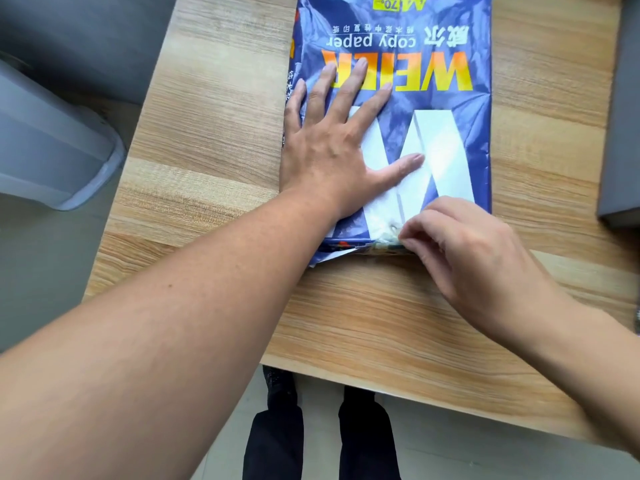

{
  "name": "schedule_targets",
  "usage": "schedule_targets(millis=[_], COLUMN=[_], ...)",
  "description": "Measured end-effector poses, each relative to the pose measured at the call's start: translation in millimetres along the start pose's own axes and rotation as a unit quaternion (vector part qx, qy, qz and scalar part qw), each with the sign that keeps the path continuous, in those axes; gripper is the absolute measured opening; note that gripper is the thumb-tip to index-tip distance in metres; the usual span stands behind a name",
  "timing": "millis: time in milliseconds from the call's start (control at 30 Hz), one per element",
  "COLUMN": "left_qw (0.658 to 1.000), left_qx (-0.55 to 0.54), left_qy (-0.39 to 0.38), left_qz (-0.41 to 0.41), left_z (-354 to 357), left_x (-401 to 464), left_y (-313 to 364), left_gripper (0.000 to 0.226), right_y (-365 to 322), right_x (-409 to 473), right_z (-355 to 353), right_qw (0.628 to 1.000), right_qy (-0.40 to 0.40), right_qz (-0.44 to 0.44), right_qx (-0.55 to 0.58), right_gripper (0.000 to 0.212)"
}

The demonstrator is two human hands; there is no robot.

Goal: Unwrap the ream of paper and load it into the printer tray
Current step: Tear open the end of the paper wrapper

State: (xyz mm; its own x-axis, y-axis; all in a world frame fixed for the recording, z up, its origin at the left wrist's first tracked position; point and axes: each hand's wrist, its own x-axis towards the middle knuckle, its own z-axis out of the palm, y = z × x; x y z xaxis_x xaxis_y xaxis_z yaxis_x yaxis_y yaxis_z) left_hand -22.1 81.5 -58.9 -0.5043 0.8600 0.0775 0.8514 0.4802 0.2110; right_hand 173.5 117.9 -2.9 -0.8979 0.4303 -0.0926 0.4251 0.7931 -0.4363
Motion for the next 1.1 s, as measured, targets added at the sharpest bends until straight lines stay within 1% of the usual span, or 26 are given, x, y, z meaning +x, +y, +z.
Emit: schedule_targets(millis=[100,267,400,500,567,667,833,867,933,1000,1100], left_qw=[1.000,1.000,1.000,1.000,1.000,1.000,1.000,1.000,1.000,1.000,1.000], left_qx=[-0.001,-0.002,-0.002,-0.004,-0.007,-0.009,-0.014,-0.016,-0.018,-0.015,-0.009], left_qy=[0.004,-0.002,-0.002,-0.001,0.002,0.010,0.010,0.011,0.013,0.011,0.010], left_qz=[-0.001,0.000,0.002,0.004,0.005,0.008,0.010,0.009,0.008,0.010,0.010], left_z=[-1,-1,0,0,0,0,-1,-1,-1,0,0], left_x=[0,0,0,1,0,-1,-1,-1,-1,-2,-2], left_y=[1,1,1,0,0,0,-1,-1,-1,-1,-1], left_gripper=[0.092,0.093,0.093,0.093,0.092,0.090,0.086,0.085,0.083,0.082,0.081], right_y=[-8,-18,-22,-21,-21,-21,-19,-19,-17,-14,-12], right_x=[-5,-17,-33,-38,-37,-36,-46,-51,-59,-62,-58], right_z=[-3,3,11,14,13,12,14,15,20,25,27], right_qw=[1.000,0.997,0.996,0.993,0.991,0.990,0.987,0.986,0.986,0.985,0.981], right_qy=[0.004,0.035,0.066,0.102,0.127,0.139,0.145,0.150,0.156,0.157,0.165], right_qz=[0.010,0.057,0.045,0.047,0.042,0.021,-0.024,-0.030,-0.032,-0.025,-0.025], right_qx=[-0.010,0.027,0.046,0.046,0.030,0.011,0.071,0.068,0.052,0.061,0.103], right_gripper=[0.012,0.007,0.004,0.006,0.005,0.005,0.008,0.010,0.021,0.039,0.065])
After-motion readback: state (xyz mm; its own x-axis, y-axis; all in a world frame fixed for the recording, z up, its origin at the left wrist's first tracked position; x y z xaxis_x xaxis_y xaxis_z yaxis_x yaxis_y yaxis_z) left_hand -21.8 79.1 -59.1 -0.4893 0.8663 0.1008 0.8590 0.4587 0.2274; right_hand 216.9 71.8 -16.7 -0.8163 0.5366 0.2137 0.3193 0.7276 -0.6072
